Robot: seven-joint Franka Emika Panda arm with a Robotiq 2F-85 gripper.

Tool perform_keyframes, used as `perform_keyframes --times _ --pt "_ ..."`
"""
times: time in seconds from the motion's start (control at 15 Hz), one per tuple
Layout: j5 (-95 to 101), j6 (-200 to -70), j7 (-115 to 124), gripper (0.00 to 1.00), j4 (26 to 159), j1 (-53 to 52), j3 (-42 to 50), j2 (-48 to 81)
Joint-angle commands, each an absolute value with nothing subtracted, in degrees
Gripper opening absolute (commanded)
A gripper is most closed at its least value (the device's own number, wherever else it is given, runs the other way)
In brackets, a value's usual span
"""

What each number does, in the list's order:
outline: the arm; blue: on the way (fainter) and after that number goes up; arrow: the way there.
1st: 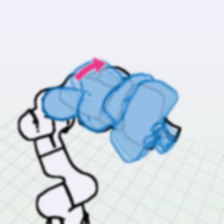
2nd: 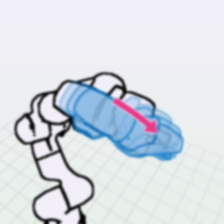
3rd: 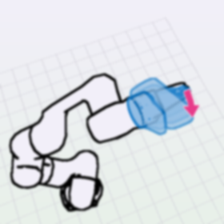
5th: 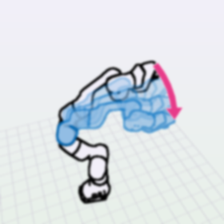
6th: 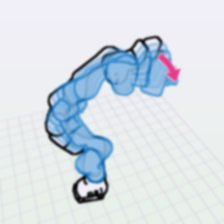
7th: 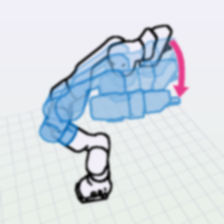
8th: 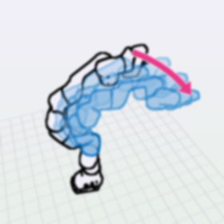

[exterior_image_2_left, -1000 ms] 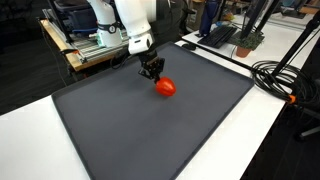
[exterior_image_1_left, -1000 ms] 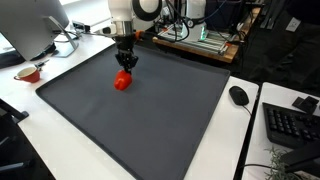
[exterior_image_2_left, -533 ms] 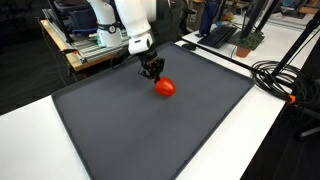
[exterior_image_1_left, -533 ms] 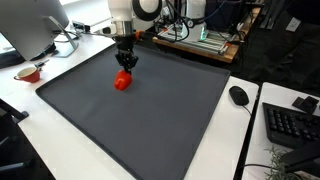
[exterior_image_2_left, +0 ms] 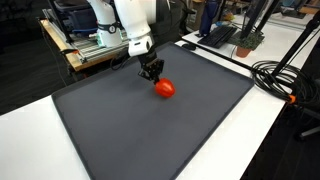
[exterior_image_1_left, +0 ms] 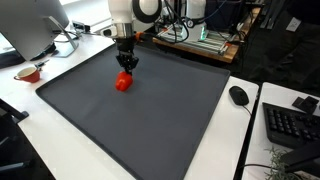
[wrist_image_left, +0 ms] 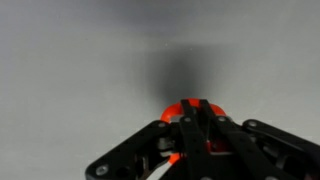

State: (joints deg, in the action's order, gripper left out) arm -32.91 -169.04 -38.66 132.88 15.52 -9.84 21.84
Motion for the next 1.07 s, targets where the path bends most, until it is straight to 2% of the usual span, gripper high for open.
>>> perform_keyframes --times 0.0,0.27,0.33,0.4,0.67,1.0 --pt "-32.2 -169.2 -38.1 0.03 131.7 15.1 -8.9 23.6" --pt "-31.9 -168.8 -37.6 0.03 131.2 14.7 -8.1 24.6" --pt "-31.7 -168.6 -36.9 0.37 131.3 14.3 -7.6 24.6" --pt "-31.4 -168.6 -36.2 0.38 131.9 13.6 -7.0 24.3" --pt "-29.8 -167.8 -31.4 0.65 136.9 9.0 -3.1 19.8" --pt "-32.0 -164.3 -35.7 0.99 150.3 8.9 -5.9 6.0"
